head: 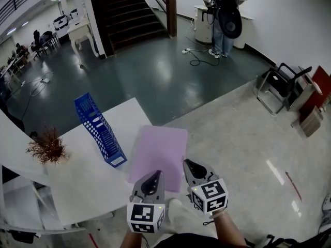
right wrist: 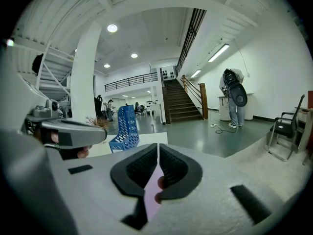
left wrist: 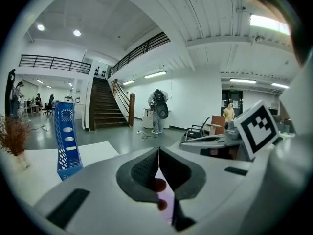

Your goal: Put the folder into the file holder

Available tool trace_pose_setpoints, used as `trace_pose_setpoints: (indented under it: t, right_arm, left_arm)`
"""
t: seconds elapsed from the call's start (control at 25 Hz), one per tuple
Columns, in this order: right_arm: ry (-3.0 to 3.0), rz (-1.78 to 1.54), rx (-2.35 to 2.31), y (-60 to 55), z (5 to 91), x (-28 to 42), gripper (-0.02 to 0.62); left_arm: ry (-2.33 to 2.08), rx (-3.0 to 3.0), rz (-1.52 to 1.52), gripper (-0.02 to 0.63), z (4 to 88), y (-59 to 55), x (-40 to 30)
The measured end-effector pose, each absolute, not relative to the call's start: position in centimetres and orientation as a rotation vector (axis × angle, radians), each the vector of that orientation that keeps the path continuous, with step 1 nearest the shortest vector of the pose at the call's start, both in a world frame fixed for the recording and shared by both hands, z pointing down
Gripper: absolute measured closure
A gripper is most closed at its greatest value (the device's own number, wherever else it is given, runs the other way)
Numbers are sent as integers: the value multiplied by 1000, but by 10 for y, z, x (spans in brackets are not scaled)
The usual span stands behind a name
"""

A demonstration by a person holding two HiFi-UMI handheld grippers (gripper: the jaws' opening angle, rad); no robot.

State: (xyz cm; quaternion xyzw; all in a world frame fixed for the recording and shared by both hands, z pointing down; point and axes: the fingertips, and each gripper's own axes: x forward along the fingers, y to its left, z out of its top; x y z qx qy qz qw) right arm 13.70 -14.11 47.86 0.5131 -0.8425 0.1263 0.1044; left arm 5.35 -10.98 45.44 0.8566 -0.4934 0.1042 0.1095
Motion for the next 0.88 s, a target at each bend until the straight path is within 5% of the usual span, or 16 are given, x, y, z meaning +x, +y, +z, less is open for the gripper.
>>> trace_pose_setpoints:
  t: [0.88]
  right_arm:
    - [-2384, 612, 1457, -205, 557, 152, 540]
  left_arm:
    - [-1431, 2437, 355, 600, 500, -171, 59]
